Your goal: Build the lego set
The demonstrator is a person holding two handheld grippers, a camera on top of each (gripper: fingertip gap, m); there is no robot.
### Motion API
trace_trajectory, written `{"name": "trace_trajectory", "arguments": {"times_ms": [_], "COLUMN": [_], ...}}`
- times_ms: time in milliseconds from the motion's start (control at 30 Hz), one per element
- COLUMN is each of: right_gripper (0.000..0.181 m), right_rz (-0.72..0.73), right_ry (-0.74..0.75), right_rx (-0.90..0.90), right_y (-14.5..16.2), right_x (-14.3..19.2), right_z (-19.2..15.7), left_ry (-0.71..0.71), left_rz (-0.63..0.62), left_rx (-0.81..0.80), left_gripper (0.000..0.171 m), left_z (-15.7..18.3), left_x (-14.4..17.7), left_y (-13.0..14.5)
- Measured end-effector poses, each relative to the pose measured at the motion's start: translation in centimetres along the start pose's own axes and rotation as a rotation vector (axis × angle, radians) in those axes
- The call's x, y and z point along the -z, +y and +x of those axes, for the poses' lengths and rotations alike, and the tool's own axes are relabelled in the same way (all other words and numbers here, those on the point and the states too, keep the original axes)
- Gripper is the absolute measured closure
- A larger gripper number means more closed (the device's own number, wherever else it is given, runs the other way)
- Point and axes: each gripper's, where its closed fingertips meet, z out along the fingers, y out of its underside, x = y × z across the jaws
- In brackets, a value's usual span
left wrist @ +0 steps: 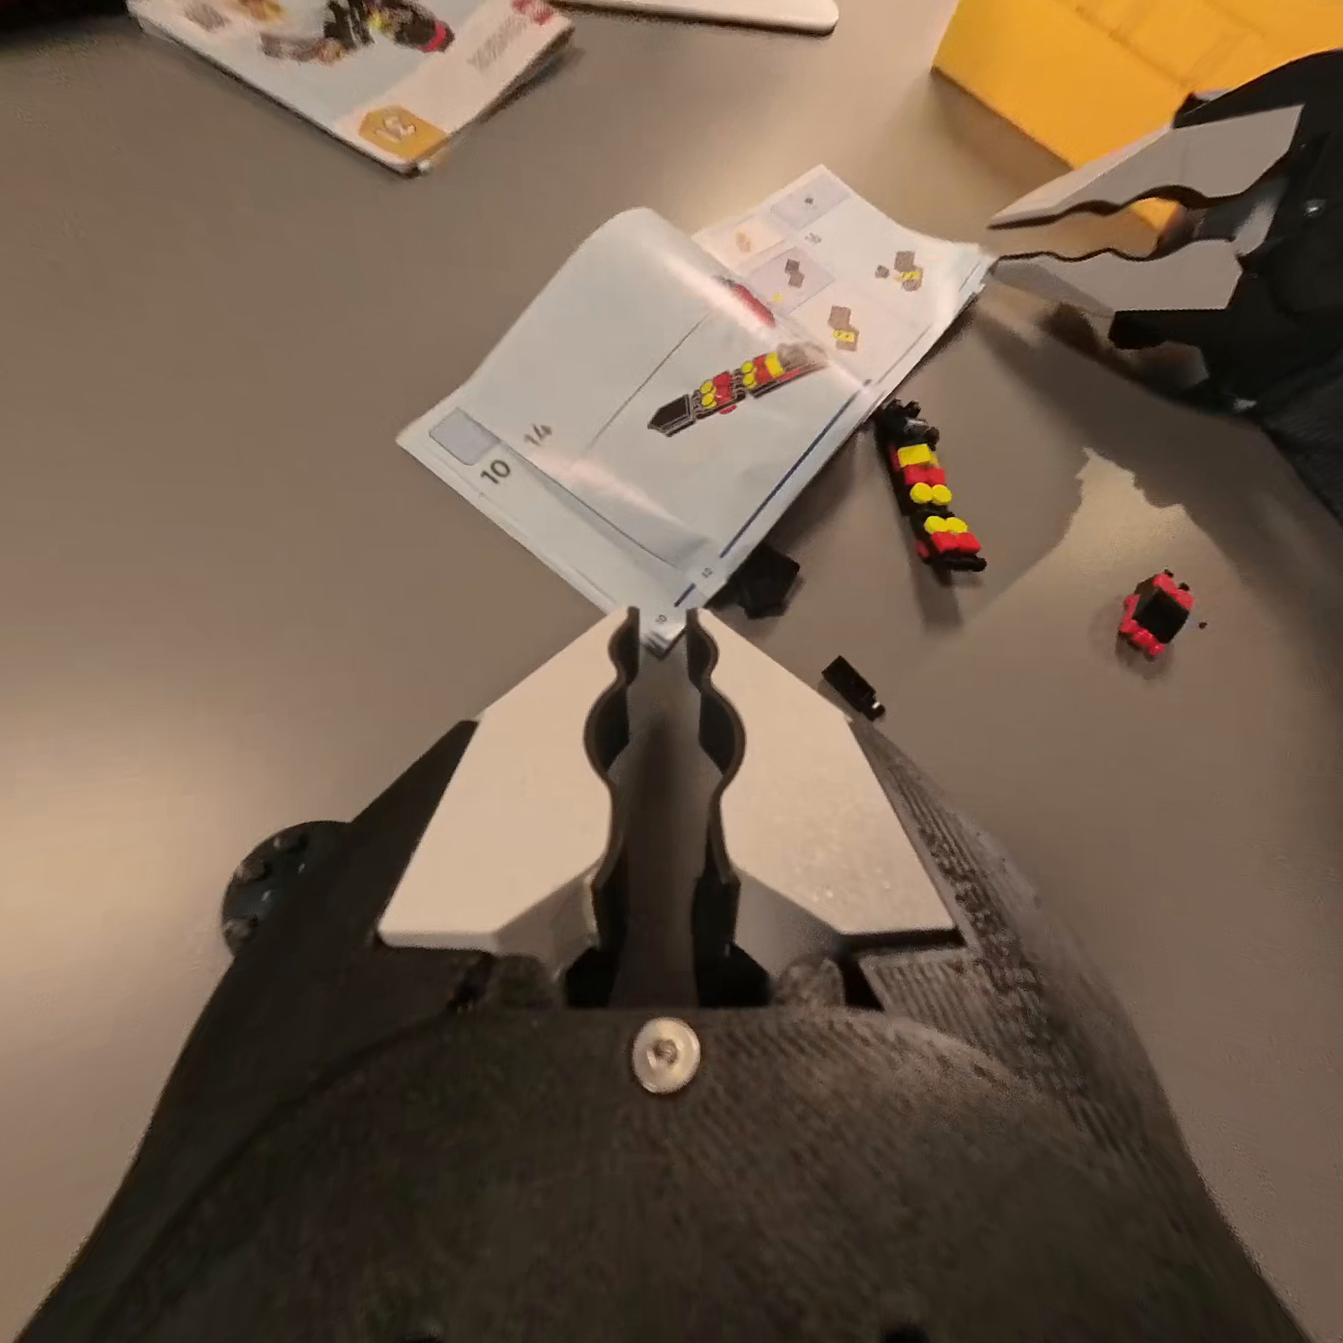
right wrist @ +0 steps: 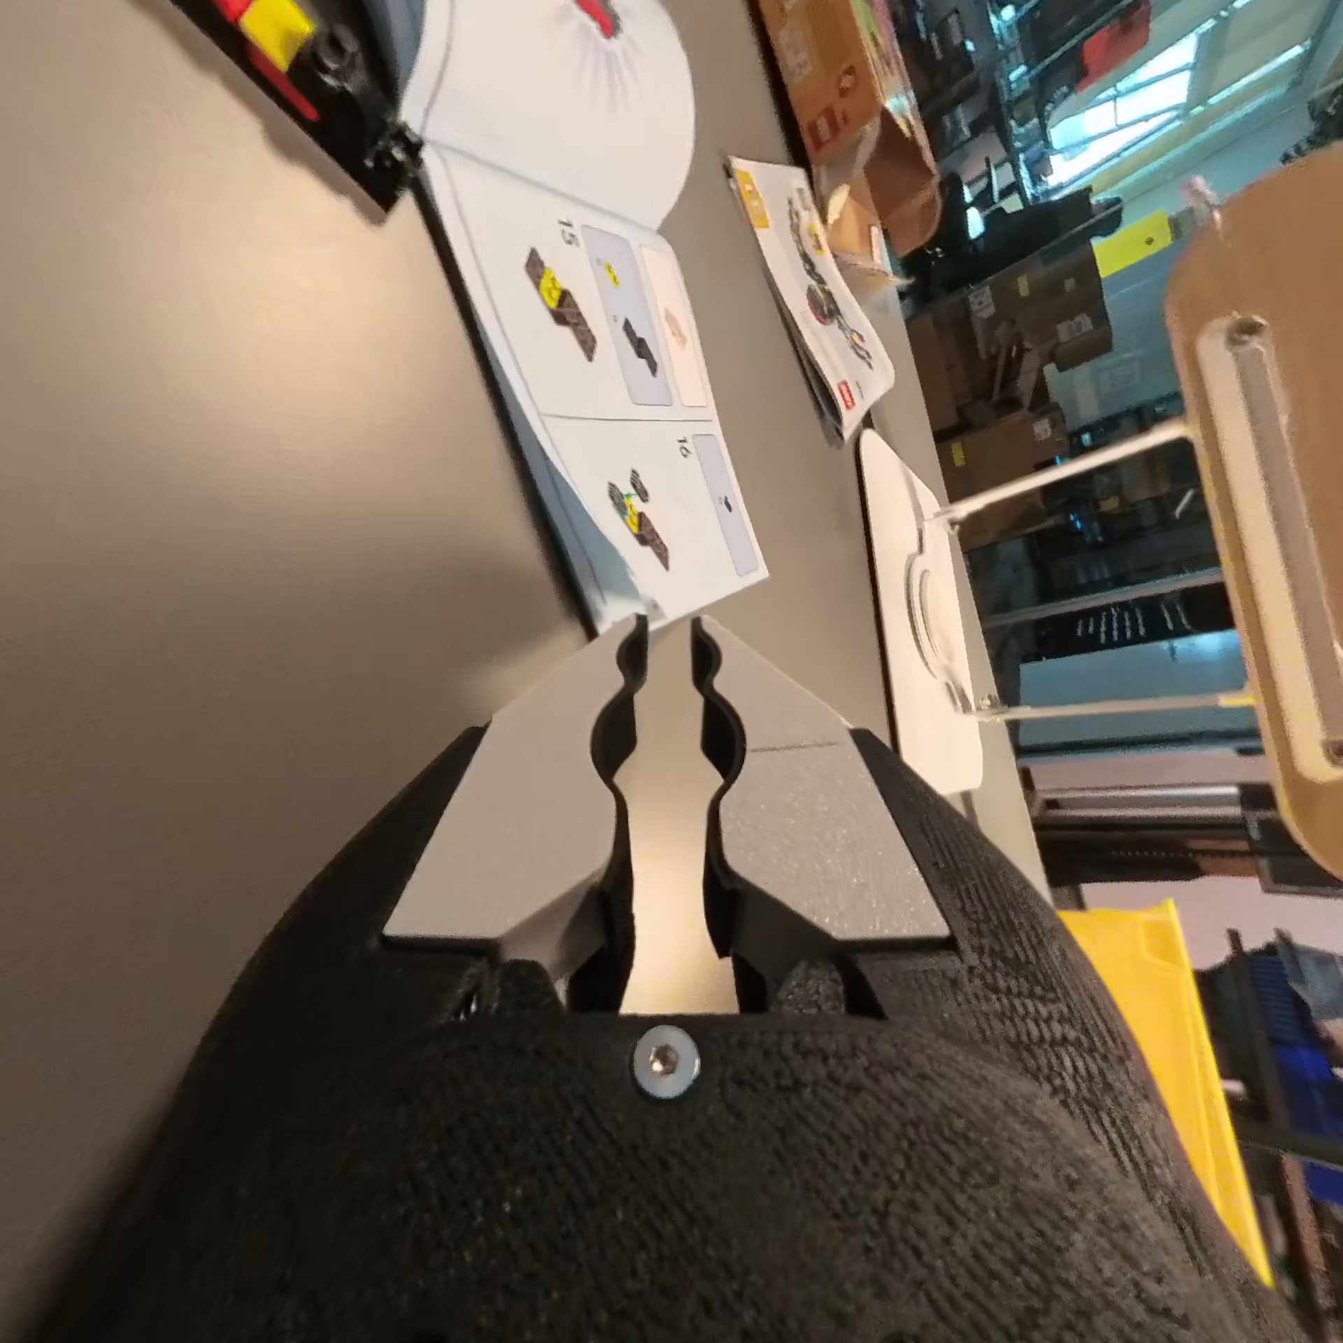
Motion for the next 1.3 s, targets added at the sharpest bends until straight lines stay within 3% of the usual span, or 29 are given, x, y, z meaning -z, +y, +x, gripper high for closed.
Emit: {"name": "trace_trajectory", "arguments": {"times_ms": [167, 267, 433, 567, 700, 800, 1000, 1167, 1300], "right_gripper": [0.164, 0.163, 0.163, 0.163, 0.148, 0.148, 0.153, 0.15, 0.149], "right_rz": [0.044, 0.061, 0.194, 0.258, 0.225, 0.173, 0.059, -0.079, -0.108], "right_ry": [0.091, 0.166, 0.213, 0.077, -0.204, -0.313, -0.326, -0.324, -0.288], "right_rx": [-0.152, -0.231, -0.333, -0.416, -0.929, -1.073, -1.117, -0.991, -0.926], "right_y": [0.8, 1.3, -2.3, -7.3, -10.7, -11.1, -10.5, -10.2, -10.3], "right_x": [1.9, 3.1, 3.4, 0.6, -2.8, -4.5, -6.2, -7.2, -7.4], "right_z": [1.9, 3.1, 3.8, 1.5, -0.3, -1.9, -2.6, -4.3, -4.5], "left_ry": [-0.032, -0.055, -0.07, -0.081, -0.104, -0.139, -0.201, -0.224, -0.227], "left_rz": [0.233, 0.303, 0.363, 0.335, 0.355, 0.375, 0.353, 0.342, 0.347], "left_rx": [-0.104, -0.169, -0.264, -0.339, -0.416, -0.52, -0.714, -0.816, -0.834], "left_gripper": [0.155, 0.154, 0.154, 0.154, 0.155, 0.156, 0.157, 0.158, 0.158], "left_z": [0.3, 0.8, 1.9, 2.7, 4.0, 5.1, 6.7, 7.6, 7.7], "left_x": [2.5, 3.4, 3.9, 3.3, 3.1, 2.9, 1.9, 1.6, 1.7], "left_y": [-2.4, -3.0, -3.4, -3.0, -3.0, -2.9, -2.3, -1.8, -1.7]}}
